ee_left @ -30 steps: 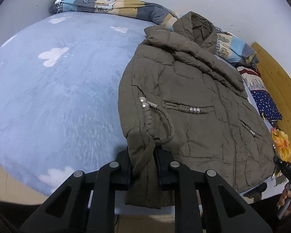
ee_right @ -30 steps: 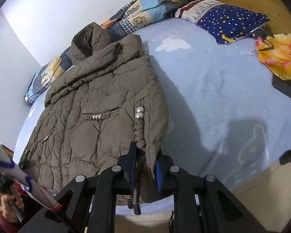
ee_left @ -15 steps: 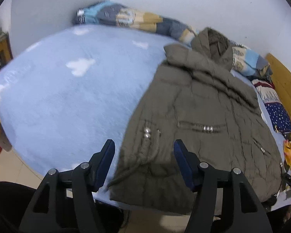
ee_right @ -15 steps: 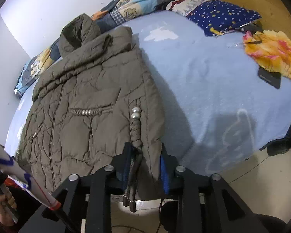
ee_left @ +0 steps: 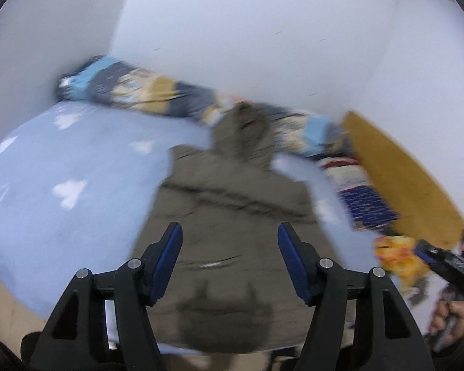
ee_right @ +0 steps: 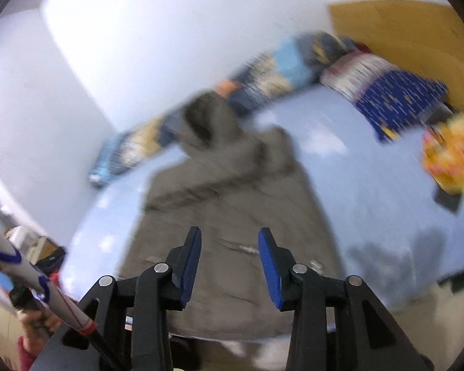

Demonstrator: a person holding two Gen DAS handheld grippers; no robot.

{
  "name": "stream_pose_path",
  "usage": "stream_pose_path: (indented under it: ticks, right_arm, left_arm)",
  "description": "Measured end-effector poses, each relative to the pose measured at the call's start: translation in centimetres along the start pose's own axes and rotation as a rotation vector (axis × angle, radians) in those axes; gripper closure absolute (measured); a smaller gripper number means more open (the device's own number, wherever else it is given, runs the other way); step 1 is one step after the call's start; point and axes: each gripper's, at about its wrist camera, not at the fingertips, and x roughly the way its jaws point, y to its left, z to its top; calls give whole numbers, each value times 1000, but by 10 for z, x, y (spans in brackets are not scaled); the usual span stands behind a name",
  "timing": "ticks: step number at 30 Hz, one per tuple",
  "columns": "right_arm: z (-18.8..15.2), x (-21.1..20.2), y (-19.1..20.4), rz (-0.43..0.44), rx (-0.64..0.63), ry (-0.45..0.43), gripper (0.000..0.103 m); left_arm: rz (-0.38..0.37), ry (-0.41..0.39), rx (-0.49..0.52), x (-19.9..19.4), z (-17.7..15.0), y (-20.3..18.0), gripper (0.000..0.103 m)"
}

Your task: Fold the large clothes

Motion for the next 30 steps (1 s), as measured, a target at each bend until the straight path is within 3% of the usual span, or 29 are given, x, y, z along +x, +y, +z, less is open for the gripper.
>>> stream_pose_path:
  ticks: [2,5,8,12,17,25,30]
  right_arm:
    - [16,-15,29,79,-38,-43,57]
    - [33,-35,69,144,-117,-101,56]
    - [47,-48,98,179,-176,-155,50]
    - [54,-36,117,160,-231,-172,46]
    - [45,31,111,104,-245,-62,46]
    - [15,174,69,-4,-213,177,46]
    - [28,232,51,-64,-226,194,46]
  left_arm:
    - [-71,-32,15,-15,22,-22,40]
    - [-116,-97,89,-38,47,-54,38]
    - [-145,-155,152,-55,65,-78,30]
    - [-130,-172,192,-44,74,-92,30]
    - [-51,-91,193,20,62,-82,30]
    - [134,78,166,154,8,-40,30]
    - [259,97,241,223,8,-29,30]
